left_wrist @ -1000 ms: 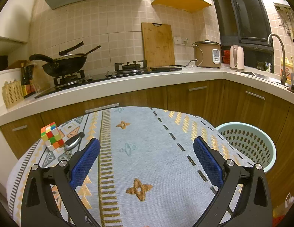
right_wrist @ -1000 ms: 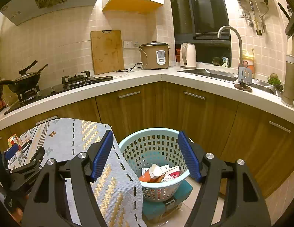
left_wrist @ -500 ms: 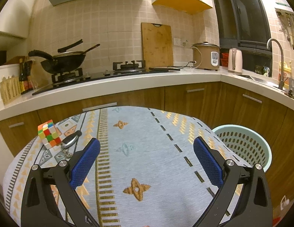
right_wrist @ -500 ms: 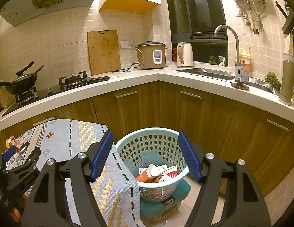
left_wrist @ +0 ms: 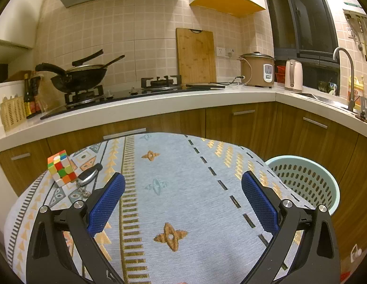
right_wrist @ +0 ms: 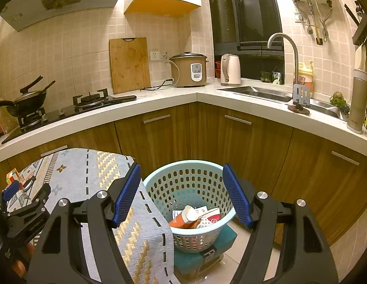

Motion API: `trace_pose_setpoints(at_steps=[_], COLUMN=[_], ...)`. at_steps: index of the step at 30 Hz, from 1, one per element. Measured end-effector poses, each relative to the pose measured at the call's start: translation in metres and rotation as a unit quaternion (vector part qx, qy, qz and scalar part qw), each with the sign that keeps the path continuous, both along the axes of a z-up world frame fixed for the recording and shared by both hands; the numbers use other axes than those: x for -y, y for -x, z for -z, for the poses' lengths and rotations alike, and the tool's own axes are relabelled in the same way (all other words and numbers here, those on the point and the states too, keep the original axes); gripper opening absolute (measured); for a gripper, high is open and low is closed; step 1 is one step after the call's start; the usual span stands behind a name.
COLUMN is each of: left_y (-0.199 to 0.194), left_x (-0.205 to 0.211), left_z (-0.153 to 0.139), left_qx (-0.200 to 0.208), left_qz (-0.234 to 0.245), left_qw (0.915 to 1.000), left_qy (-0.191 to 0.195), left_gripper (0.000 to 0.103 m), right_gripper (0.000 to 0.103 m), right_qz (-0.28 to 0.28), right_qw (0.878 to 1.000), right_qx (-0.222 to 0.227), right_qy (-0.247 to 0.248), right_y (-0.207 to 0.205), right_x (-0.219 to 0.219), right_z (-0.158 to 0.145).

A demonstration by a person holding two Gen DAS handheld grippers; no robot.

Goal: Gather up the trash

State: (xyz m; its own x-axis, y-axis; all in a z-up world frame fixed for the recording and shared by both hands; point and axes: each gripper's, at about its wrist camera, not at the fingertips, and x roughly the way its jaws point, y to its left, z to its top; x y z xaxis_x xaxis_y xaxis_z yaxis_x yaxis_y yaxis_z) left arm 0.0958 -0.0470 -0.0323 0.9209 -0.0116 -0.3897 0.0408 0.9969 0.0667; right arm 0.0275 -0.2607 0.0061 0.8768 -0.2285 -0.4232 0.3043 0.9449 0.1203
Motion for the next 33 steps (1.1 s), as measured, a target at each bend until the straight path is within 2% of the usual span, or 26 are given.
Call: trace_pose_setpoints(at_steps=[33], left_y=[0.002], left_x=[0.001], left_z=[-0.001], left_qx=[0.000], left_qz=[-0.001], left_qw=[1.0000], left_qy=[0.001], left_gripper=[0.096], right_gripper=[0.068], right_qz=[-0.011], right_qw=[1.000], right_qx=[-0.009], right_qy=[0.005], right_y=[-0.011], right_x=[-0.003], right_z=[0.000])
